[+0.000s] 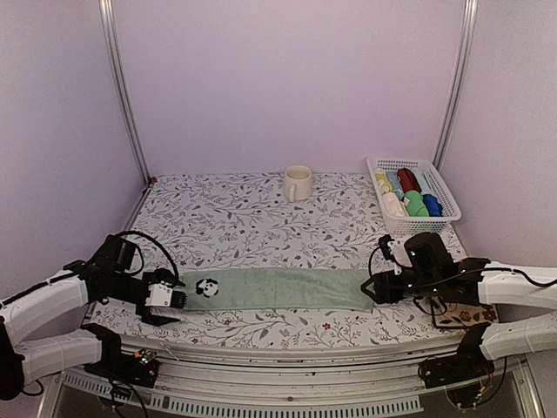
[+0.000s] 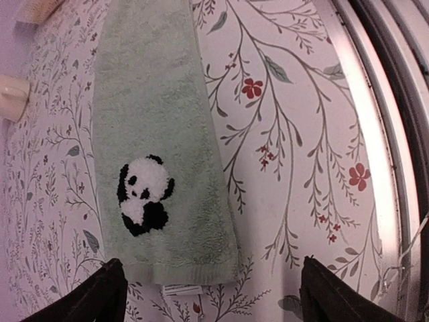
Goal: Roll the towels
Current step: Fold the towel at the center of the board.
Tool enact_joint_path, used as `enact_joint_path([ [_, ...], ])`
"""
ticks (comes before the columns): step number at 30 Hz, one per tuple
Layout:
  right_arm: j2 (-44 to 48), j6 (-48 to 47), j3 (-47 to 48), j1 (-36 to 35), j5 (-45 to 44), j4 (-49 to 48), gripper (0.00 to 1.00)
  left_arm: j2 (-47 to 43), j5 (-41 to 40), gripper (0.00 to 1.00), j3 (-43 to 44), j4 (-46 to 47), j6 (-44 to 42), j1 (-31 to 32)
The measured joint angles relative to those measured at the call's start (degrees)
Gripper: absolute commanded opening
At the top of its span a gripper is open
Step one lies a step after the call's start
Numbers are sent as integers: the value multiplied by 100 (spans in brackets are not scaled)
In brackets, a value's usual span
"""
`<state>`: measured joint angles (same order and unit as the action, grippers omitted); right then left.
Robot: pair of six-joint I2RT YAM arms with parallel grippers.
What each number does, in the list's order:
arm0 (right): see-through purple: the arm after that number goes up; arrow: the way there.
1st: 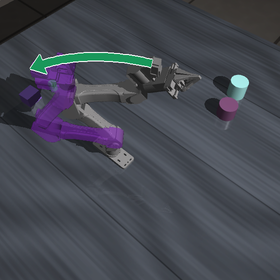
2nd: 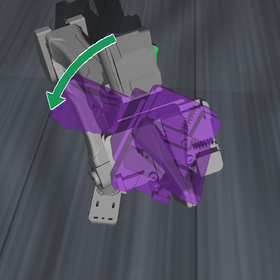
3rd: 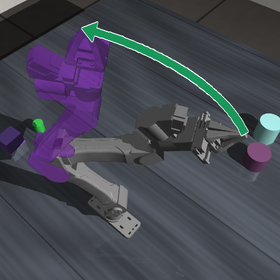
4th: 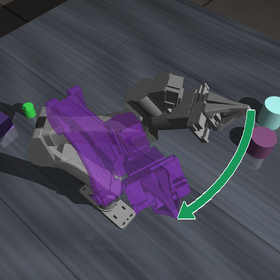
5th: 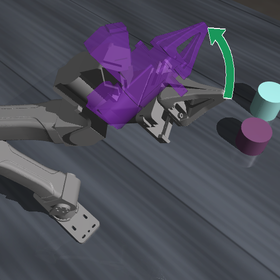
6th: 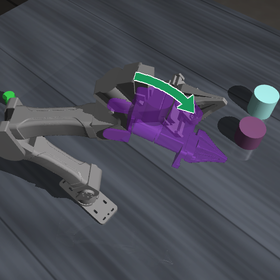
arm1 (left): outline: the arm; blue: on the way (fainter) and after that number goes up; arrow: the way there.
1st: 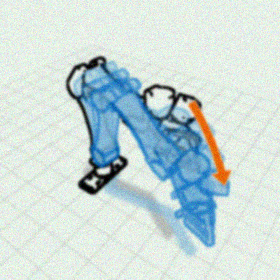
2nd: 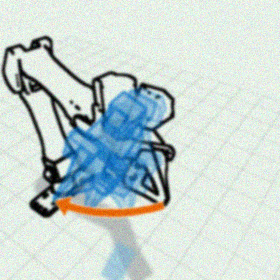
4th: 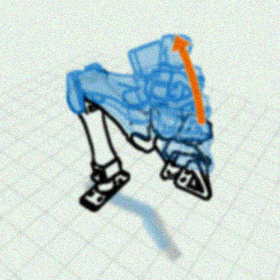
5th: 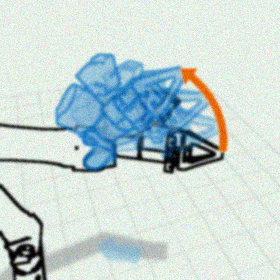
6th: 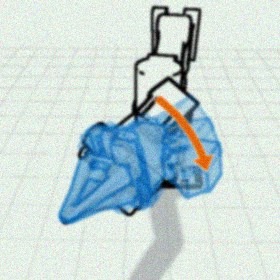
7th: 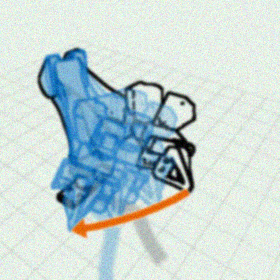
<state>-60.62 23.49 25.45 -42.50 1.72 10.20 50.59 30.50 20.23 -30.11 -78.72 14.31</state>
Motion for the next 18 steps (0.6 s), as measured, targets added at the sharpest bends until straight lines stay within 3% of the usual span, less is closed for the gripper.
enact_joint_path([
  [2, 184, -13, 114, 0, -103, 129, 81, -109, 129, 97, 188, -103, 37, -42],
  [8, 245, -15, 297, 0, -214, 157, 76, 155, 494, 92, 634, 173, 824, -79],
  [10, -26, -11, 328, 0, -225, 68, 71, 404, 577, 83, 756, 358, 1165, -83],
  [14, -750, -11, 407, 11, -240, -107, 48, 999, 634, 61, 1005, 748, 1908, -83],
  [16, -975, 48, 422, 46, -214, -273, 37, 1189, 636, 37, 1069, 874, 2107, -83],
  [18, -1097, 94, 448, 98, -175, -435, 36, 1342, 638, 20, 1078, 981, 2256, -81],
])
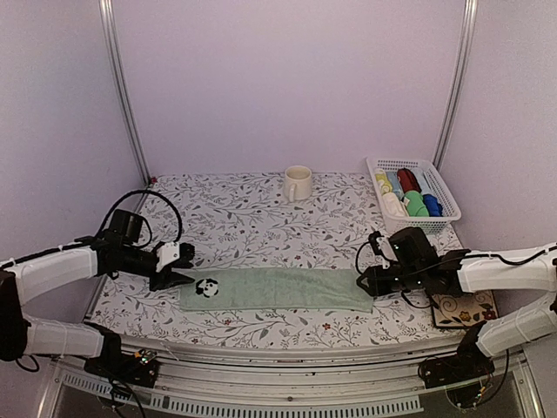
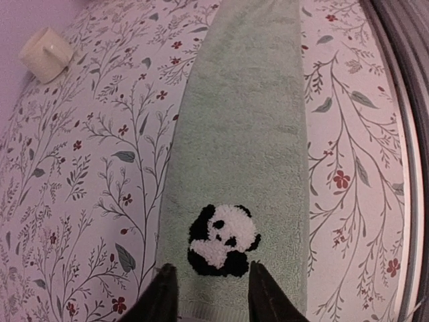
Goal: Roll the towels
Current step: Fold the towel at the center of the board, then pick up the towel from the center of the board.
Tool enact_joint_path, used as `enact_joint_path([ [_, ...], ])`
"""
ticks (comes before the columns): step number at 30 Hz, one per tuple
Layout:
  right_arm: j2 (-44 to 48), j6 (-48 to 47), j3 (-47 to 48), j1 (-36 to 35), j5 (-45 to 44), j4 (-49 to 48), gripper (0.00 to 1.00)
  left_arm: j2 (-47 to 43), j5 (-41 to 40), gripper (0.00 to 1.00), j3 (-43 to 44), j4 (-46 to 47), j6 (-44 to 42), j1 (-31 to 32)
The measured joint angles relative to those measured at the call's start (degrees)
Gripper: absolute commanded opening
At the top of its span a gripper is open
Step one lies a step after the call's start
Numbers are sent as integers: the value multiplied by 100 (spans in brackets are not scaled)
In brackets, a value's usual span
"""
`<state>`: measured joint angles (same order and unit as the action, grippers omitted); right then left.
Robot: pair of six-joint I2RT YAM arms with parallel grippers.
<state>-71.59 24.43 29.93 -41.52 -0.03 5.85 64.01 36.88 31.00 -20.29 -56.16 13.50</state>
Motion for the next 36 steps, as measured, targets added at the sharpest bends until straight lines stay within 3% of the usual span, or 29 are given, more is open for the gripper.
enact_joint_path([
  [2, -74, 24, 44, 57, 63, -164, 35, 111, -11, 10, 0, 52, 111, 33],
  [8, -713, 15, 356, 280, 367, -719, 29, 507, -280, 2, -20, 431, 310, 234],
  [23, -2109, -107, 872, 831, 638, -1032, 28, 1755, -1939, 0, -50, 914, 586, 798],
  [31, -2568, -210, 1296, 918, 623, -1001, 29, 1818, -2376, 9, 44, 920, 695, 942],
  [36, -2553, -304, 1445, 1043, 520, -855, 37, 1871, -2632, 33, 151, 918, 807, 966],
])
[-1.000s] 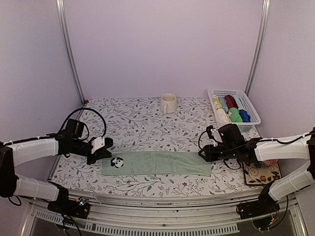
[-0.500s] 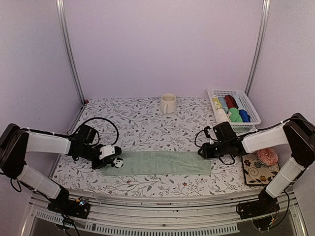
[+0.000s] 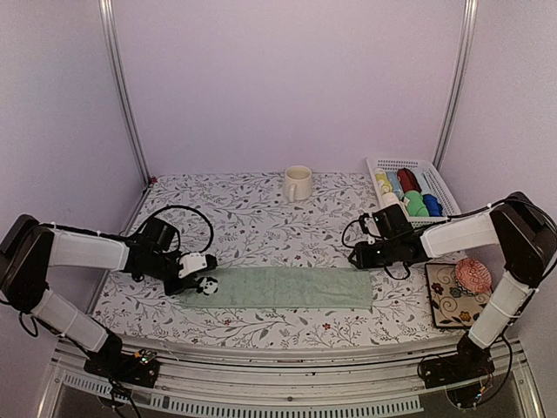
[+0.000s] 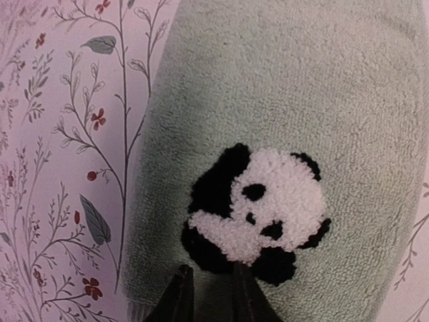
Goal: Roll the towels
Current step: Pick up the towel from the center of the board.
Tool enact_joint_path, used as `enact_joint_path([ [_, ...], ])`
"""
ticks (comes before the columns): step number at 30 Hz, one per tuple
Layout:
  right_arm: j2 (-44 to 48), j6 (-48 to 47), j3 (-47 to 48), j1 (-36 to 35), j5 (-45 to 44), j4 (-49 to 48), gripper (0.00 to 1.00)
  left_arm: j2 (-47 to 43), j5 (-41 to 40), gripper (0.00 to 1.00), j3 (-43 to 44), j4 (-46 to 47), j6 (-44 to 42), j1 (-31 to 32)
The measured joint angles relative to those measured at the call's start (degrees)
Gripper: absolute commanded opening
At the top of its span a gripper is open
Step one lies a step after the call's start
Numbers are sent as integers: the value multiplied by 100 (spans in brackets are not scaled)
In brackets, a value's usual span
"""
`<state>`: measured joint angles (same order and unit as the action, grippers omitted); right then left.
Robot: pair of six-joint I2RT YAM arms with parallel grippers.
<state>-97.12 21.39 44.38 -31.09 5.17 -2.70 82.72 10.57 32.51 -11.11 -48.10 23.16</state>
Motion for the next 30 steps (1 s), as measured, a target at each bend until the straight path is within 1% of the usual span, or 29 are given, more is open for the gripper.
enact_joint_path([
  [1, 28, -31, 48, 4, -44, 72, 41, -4, -61, 40, 15, 4, 57, 0],
  [3, 229, -114, 146, 13, -162, 254, 50, -61, -168, 48, 26, 2, 157, 4],
  [4, 404, -153, 175, 15, -210, 317, 57, -120, -223, 52, 26, -17, 186, 4],
  [5, 581, -197, 192, 15, -271, 367, 73, -212, -256, 59, 22, -44, 258, 2],
  [6, 831, -223, 199, 15, -341, 407, 97, -302, -273, 68, 20, -55, 264, 4],
  [7, 1097, -254, 201, 15, -431, 424, 99, -420, -280, 75, 15, -44, 306, 2],
  [12, 2177, -442, 199, 15, -793, 413, 99, -981, -313, 96, 13, 70, 560, -15],
  [14, 2330, -468, 210, 15, -887, 459, 99, -1126, -308, 97, 11, 184, 680, -48],
  [18, 2341, -647, 229, 15, -949, 678, 99, -1316, -256, 97, 4, 490, 883, -186],
  [21, 2341, -697, 219, 15, -964, 723, 99, -1502, -142, 97, -9, 612, 988, -468],
  [24, 2341, -675, 131, 15, -776, 667, 99, -1729, 15, 97, -9, 632, 1060, -750],
  [28, 2380, -437, -387, 15, -431, 308, 90, -1884, 236, 97, 2, 570, 1110, -855],
  [30, 2374, -229, -719, 13, -260, 297, 90, -1917, 385, 97, 2, 553, 1128, -857],
])
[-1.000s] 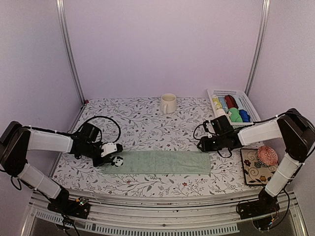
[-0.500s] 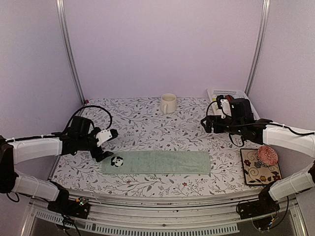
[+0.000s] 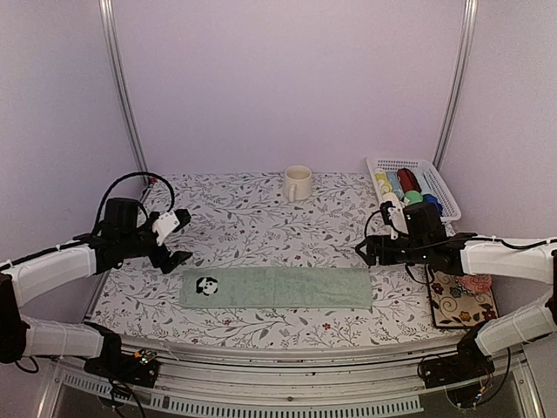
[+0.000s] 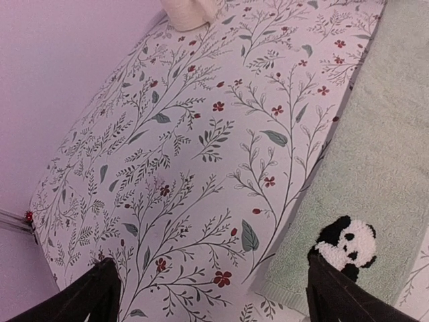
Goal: Roll the towels
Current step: Pick up the towel from the center of the board.
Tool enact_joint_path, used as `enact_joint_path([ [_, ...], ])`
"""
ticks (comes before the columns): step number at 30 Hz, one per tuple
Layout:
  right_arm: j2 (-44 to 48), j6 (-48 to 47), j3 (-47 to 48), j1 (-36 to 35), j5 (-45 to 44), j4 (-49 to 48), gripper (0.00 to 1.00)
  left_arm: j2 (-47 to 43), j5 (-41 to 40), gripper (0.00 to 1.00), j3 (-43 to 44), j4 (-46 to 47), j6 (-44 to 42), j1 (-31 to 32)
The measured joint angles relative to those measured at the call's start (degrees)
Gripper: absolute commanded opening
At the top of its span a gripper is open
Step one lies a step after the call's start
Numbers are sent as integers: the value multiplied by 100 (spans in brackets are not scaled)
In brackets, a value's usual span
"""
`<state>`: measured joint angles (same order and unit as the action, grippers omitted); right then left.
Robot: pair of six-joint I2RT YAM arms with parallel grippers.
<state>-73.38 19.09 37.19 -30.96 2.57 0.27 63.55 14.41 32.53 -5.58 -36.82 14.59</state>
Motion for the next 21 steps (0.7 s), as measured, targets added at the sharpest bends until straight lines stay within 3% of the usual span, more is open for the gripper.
enact_joint_path([
  [8, 264, 573, -861, 0, 483, 184, 98, -15, 236, 97, -2, -2, 50, -4],
  [14, 929, 778, -1158, 0, 590, 339, 87, -175, 280, 97, -66, -4, 122, -2],
  [21, 678, 1099, -1491, 0, 837, 348, 82, -599, 356, 97, -210, -15, 157, -2],
])
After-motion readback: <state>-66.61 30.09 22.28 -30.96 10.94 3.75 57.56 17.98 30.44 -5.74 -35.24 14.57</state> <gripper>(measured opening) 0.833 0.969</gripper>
